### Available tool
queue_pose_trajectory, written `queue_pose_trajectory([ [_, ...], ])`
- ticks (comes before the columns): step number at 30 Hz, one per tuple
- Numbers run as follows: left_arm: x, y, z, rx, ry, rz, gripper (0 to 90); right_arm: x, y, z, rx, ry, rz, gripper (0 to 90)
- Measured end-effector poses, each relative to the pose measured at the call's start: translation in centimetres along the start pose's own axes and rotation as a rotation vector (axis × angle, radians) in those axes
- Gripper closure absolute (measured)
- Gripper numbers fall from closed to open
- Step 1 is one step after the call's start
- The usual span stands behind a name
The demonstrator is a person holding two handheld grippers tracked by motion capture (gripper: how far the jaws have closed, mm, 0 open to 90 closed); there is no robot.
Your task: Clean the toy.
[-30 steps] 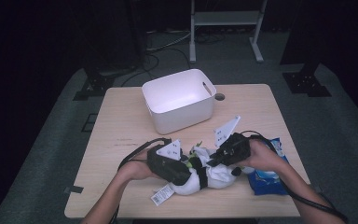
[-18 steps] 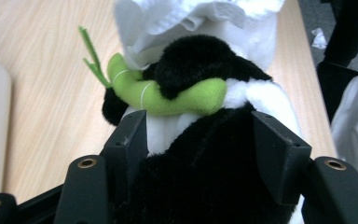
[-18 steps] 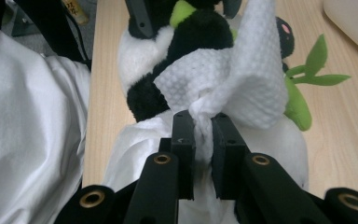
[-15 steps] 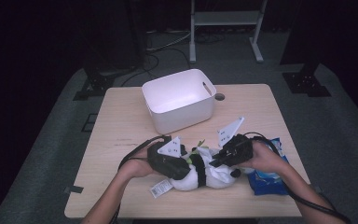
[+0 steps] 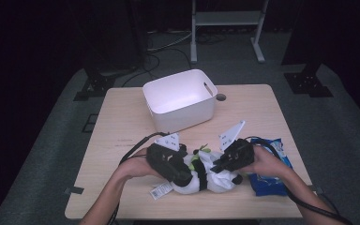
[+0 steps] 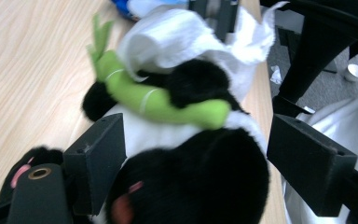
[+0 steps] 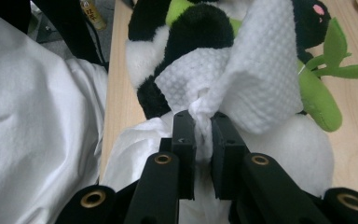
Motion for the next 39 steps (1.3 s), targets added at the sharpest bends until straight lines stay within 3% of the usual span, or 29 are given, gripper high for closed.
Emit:
queue_pose_trajectory([
  [6,0.0,-0.9,0.7,0.066,-0.004,-0.027,18.3,-0.3,0.1,0.0,-0.010,-0.017,0.011,80.7],
  [11,-0.4,-1.6,1.4,0.078,-0.002,0.013,22.4,-0.6,0.1,0.0,-0.015,-0.028,0.023,80.7],
  [13,-0.7,-1.7,1.5,0.060,-0.007,0.025,23.3,-0.7,0.1,0.0,-0.017,-0.031,0.026,80.5],
  [14,-1.0,-1.6,1.4,0.053,-0.007,0.037,28.3,-0.8,0.0,0.1,-0.016,-0.035,0.033,80.1],
  [17,-1.3,-1.5,1.2,0.053,-0.013,0.025,35.7,-0.9,-0.2,0.2,-0.005,-0.045,0.038,79.5],
  [19,-1.5,-1.2,1.0,0.035,-0.019,0.013,42.0,-0.9,-0.7,0.4,0.024,-0.050,0.024,79.2],
  [20,-1.5,-0.9,0.9,0.017,-0.023,0.011,42.7,-0.6,-1.3,0.8,0.051,-0.047,-0.011,79.2],
  [21,-1.6,-0.3,0.6,-0.017,-0.020,-0.004,42.6,-0.3,-1.5,0.9,0.053,-0.044,-0.033,79.2],
  [23,-1.6,-0.1,0.5,-0.016,-0.028,-0.025,41.8,-0.2,-1.5,0.9,0.052,-0.042,-0.048,79.2],
  [24,-1.5,0.1,0.5,-0.015,-0.030,-0.034,41.5,0.1,-1.2,0.7,0.027,-0.037,-0.050,79.2],
  [29,-1.3,0.8,0.2,-0.038,-0.036,-0.045,36.2,-0.2,-0.5,0.6,0.012,-0.038,-0.026,79.2],
  [30,-1.3,1.0,0.1,-0.054,-0.036,-0.040,26.5,-0.4,-0.2,0.6,0.007,-0.043,-0.009,79.3],
  [31,-1.3,1.5,0.0,-0.068,-0.041,-0.047,25.9,-0.5,-0.1,0.6,0.000,-0.045,-0.004,79.3],
  [36,-1.1,2.2,-0.3,-0.090,-0.021,-0.061,27.1,-0.7,0.3,0.5,-0.001,-0.047,0.002,79.3],
  [39,-1.0,2.5,-0.5,-0.097,-0.017,-0.073,32.4,-0.9,0.7,0.5,0.003,-0.044,0.010,79.3],
])
Point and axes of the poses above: each handheld gripper's, and its own axes: y roughly forward along the jaws, z roughly out of its top, x roughly to its right, the point moved 3 cm from there along y, roughly forward along the jaws, and after that the axes turned 13 degrees about -z, right-handed, at the moved point
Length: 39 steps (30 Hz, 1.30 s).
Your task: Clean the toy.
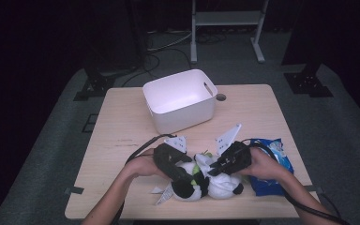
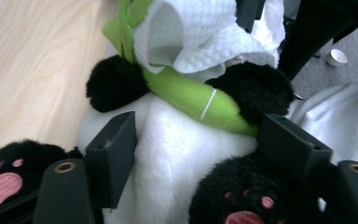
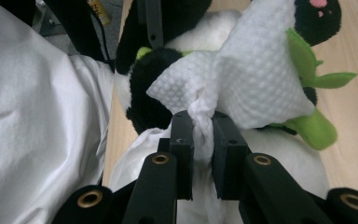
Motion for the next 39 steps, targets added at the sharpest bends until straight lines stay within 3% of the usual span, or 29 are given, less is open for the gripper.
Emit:
queue_pose_trajectory([
  [4,0.1,0.3,-0.3,0.005,0.015,0.001,48.3,-0.1,0.4,0.1,0.005,0.000,0.010,79.3],
  [5,0.2,0.2,-0.3,0.001,0.035,0.010,53.8,0.0,0.5,0.1,0.008,-0.002,0.008,79.2],
  [8,0.3,-0.2,-0.2,0.004,0.071,0.075,68.1,0.0,0.5,0.2,0.011,0.000,0.003,78.7],
  [9,0.2,-0.3,-0.1,-0.007,0.081,0.119,72.7,0.1,0.4,0.2,0.015,0.002,-0.002,78.2],
  [10,0.2,-0.3,-0.1,-0.007,0.081,0.119,76.9,0.2,0.3,0.3,0.020,0.006,-0.009,78.0],
  [14,0.1,-0.4,0.3,-0.036,0.100,0.136,77.3,0.4,0.2,0.3,0.016,0.008,-0.018,78.0],
  [19,-0.1,-0.7,0.2,-0.002,0.081,0.111,78.3,0.5,0.1,0.4,0.022,0.008,-0.021,78.0],
  [26,0.3,-0.9,0.1,-0.008,0.084,0.114,79.2,0.5,0.0,0.7,0.023,0.008,-0.018,78.1],
  [28,0.4,-0.9,0.1,-0.009,0.087,0.115,78.3,0.2,0.0,1.0,0.000,-0.017,-0.022,78.1],
  [39,0.8,-0.8,-0.3,0.021,0.074,0.097,74.6,0.4,-2.4,-0.7,0.020,0.023,-0.063,78.1],
])
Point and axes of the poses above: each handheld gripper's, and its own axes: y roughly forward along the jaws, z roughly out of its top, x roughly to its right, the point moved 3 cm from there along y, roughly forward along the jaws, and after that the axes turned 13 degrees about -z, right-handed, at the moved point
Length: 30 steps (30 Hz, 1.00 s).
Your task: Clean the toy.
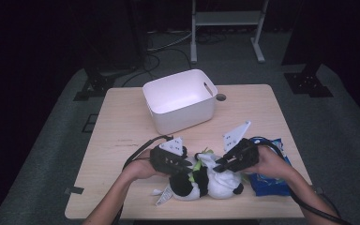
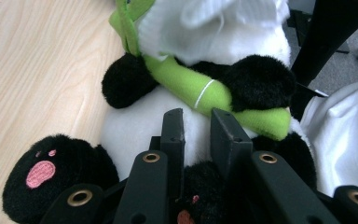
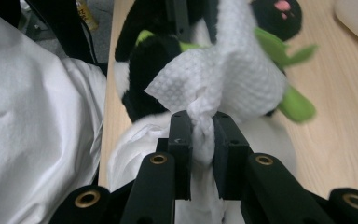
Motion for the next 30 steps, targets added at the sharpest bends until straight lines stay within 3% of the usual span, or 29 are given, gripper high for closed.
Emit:
queue_pose_trajectory([
  [3,0.1,0.0,0.0,0.000,-0.001,-0.001,73.9,0.2,-0.9,-1.4,-0.011,0.026,-0.027,78.1],
  [10,0.2,0.1,0.0,0.005,0.000,-0.004,72.5,0.5,-1.7,-4.5,0.007,0.099,-0.035,78.1],
  [18,0.3,0.1,-0.1,0.007,0.002,-0.003,72.0,1.7,-1.9,-5.9,-0.016,0.130,-0.067,78.1],
  [24,0.3,0.0,-0.1,0.010,-0.008,-0.010,69.8,1.5,-1.9,-5.2,0.003,0.119,-0.065,78.0],
  [30,0.3,-0.2,0.0,0.028,-0.024,-0.025,63.2,0.5,-1.4,-2.5,0.048,0.064,-0.026,78.0],
])
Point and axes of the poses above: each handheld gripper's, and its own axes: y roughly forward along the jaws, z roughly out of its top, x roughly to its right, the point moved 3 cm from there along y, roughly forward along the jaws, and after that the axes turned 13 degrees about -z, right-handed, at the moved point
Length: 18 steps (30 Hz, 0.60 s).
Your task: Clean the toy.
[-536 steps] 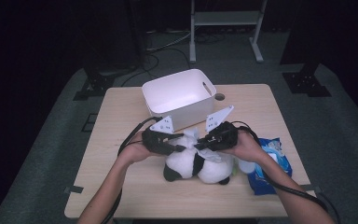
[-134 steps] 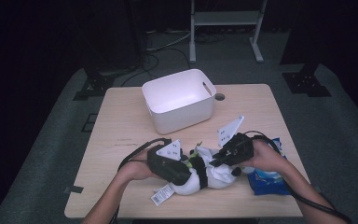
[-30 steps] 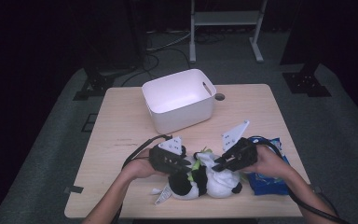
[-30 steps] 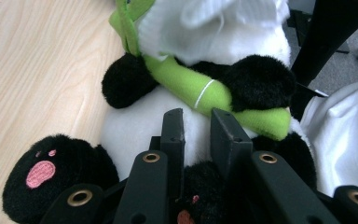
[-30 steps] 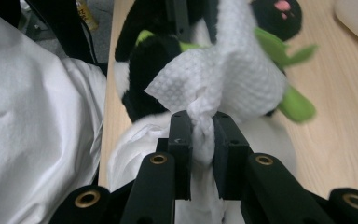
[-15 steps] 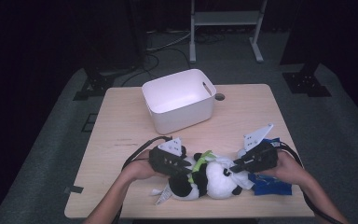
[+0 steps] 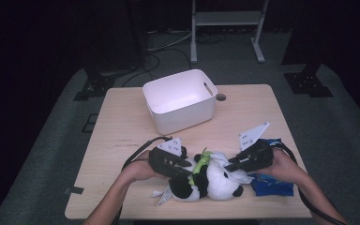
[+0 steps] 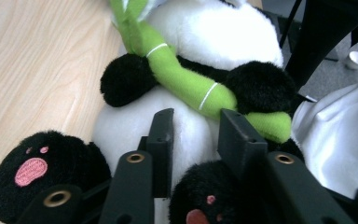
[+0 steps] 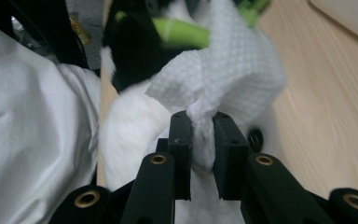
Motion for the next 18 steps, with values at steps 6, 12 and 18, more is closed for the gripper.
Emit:
queue_pose_trajectory([
  [6,0.2,-0.5,0.5,0.021,-0.009,-0.021,54.5,-1.8,1.9,2.0,-0.002,-0.061,0.059,77.3],
  [12,0.5,-1.1,0.6,0.043,-0.020,-0.020,47.1,-2.1,2.3,1.6,-0.028,-0.056,0.090,78.2],
  [18,0.5,-1.3,0.6,0.055,-0.023,-0.029,42.0,-2.6,2.4,1.5,-0.053,-0.074,0.102,79.3],
])
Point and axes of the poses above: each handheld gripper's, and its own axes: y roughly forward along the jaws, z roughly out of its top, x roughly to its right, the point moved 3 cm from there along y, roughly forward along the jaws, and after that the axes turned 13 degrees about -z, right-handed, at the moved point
